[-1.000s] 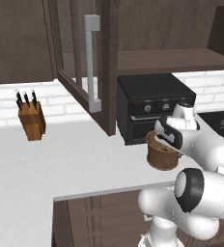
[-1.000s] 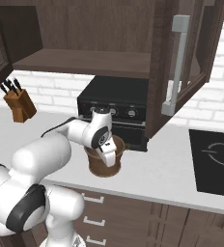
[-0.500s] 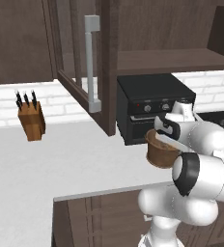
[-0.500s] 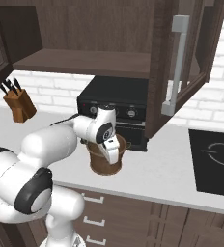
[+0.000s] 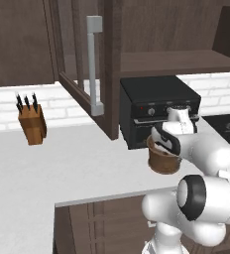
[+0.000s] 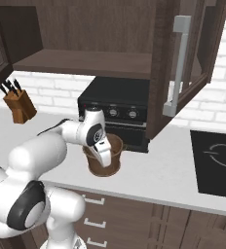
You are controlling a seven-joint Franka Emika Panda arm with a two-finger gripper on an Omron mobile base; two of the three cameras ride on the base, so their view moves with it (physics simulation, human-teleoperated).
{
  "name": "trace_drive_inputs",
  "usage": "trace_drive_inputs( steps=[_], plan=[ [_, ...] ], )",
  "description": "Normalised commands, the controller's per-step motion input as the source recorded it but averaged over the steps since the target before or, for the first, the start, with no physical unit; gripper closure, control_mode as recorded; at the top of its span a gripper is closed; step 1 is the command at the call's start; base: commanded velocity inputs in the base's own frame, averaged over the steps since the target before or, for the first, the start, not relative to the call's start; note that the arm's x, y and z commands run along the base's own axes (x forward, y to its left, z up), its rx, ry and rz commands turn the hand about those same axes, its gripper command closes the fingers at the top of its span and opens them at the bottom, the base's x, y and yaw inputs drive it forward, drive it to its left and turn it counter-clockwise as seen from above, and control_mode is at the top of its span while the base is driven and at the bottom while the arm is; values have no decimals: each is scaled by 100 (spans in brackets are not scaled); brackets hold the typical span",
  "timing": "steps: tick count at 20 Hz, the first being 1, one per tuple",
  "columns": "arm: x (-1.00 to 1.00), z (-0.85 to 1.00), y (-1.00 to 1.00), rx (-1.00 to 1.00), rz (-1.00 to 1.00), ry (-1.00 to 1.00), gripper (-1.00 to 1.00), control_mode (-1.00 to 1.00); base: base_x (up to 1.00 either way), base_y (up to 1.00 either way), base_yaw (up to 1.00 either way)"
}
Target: Open the cabinet, pick up the bread from the cabinet and place it in the basket. Then move the basket to the dining counter.
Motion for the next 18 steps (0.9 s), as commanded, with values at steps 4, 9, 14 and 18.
trace_drive_inputs(
  steps=[4,9,14,18],
  plan=[
    [-26,47,4,-3,6,0,100,-100,0,0,0],
    [-47,74,0,-3,3,0,100,-100,0,0,0],
    [-58,75,0,-2,1,-3,100,-100,0,0,0],
    [-70,81,14,-1,0,-15,100,-100,0,0,0]
  ],
)
